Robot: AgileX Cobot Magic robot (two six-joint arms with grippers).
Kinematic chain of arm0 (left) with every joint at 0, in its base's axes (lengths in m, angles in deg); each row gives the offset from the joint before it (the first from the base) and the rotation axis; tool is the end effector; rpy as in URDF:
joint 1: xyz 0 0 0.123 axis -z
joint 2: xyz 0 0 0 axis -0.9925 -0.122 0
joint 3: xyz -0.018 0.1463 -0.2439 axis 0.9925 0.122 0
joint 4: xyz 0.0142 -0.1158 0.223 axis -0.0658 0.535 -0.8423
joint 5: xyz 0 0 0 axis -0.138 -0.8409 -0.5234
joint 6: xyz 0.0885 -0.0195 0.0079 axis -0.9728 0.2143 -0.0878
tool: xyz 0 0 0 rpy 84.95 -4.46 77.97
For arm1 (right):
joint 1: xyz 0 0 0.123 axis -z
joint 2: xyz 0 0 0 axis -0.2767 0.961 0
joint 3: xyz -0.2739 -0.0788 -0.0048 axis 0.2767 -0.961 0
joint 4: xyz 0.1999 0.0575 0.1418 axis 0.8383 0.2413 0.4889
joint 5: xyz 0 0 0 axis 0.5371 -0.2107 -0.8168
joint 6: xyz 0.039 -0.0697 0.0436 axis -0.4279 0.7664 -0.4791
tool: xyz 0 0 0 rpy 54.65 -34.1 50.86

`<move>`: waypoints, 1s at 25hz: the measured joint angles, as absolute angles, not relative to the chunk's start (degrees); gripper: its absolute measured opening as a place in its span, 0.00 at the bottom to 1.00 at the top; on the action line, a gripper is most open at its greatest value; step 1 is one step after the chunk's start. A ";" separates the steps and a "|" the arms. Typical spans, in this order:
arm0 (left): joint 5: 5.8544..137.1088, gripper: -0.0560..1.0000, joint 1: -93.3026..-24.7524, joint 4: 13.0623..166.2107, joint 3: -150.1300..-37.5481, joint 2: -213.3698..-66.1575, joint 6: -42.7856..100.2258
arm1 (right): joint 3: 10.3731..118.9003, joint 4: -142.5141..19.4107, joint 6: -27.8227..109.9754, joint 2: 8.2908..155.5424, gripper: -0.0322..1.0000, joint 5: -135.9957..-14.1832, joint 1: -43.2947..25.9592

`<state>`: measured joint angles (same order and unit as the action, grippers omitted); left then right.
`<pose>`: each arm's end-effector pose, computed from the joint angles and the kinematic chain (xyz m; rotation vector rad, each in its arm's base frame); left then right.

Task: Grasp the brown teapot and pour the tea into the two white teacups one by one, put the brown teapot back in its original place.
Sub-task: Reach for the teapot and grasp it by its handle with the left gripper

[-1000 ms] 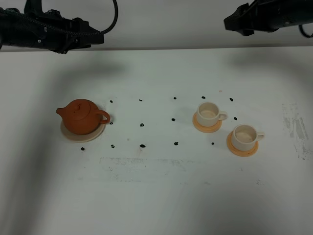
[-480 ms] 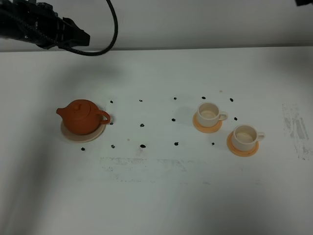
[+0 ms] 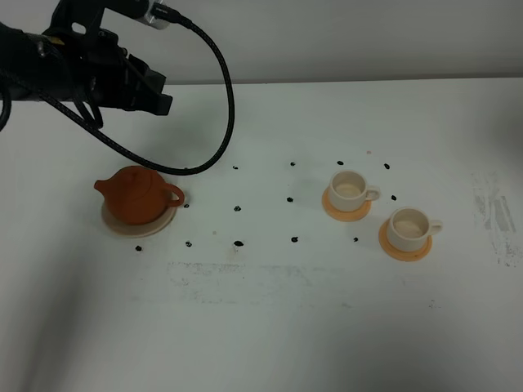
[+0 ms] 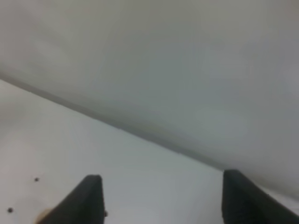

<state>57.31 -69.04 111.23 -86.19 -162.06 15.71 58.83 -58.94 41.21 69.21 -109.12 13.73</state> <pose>0.3692 -0.1086 0.2924 0.6075 2.0626 -0.1992 0.2064 0.0198 0.4532 -0.3837 1.9458 -0.0224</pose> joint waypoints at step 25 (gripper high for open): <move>84.36 0.30 -57.66 108.61 -65.81 -158.54 19.88 | 24.57 -59.53 26.15 15.28 0.53 -122.10 13.73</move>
